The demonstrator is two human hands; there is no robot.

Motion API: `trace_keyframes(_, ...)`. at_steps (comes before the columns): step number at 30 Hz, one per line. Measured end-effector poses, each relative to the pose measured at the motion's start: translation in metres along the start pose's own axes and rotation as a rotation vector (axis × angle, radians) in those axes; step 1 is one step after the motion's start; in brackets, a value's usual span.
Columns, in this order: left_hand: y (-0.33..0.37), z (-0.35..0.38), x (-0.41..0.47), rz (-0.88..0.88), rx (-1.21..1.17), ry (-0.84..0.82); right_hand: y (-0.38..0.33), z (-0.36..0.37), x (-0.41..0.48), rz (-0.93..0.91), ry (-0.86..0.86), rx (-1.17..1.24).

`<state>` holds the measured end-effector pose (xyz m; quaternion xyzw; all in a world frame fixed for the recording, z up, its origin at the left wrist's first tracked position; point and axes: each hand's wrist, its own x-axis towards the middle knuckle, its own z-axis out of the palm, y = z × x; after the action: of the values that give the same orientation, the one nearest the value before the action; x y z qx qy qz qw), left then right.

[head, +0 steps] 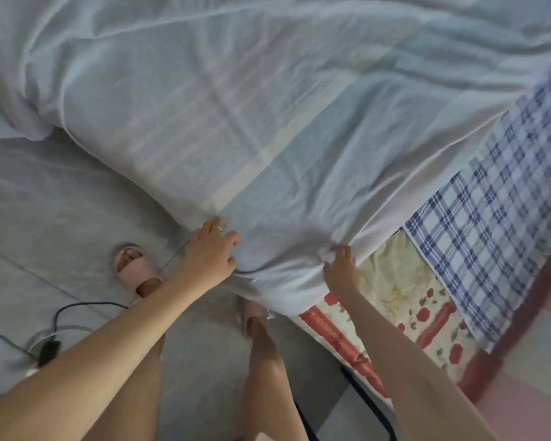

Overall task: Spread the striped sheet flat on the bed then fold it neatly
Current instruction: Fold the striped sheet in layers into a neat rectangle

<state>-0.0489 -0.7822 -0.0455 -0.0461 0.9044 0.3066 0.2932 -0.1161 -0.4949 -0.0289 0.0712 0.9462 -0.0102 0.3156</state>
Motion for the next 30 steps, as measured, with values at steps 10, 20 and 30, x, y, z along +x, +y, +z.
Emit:
trace_keyframes(10, 0.165, 0.121, -0.011, 0.097, -0.093, 0.006, 0.091, -0.039, 0.101, 0.238, 0.125, 0.543)
trace_keyframes(20, 0.232, 0.195, 0.028, -0.382, 0.12, 0.3, 0.129, -0.068, 0.125, -0.01, 0.021, 0.422)
trace_keyframes(30, 0.254, 0.191, 0.007, -0.333, 0.015, 0.369, 0.185, -0.064, 0.118, -0.104, 0.009, 0.523)
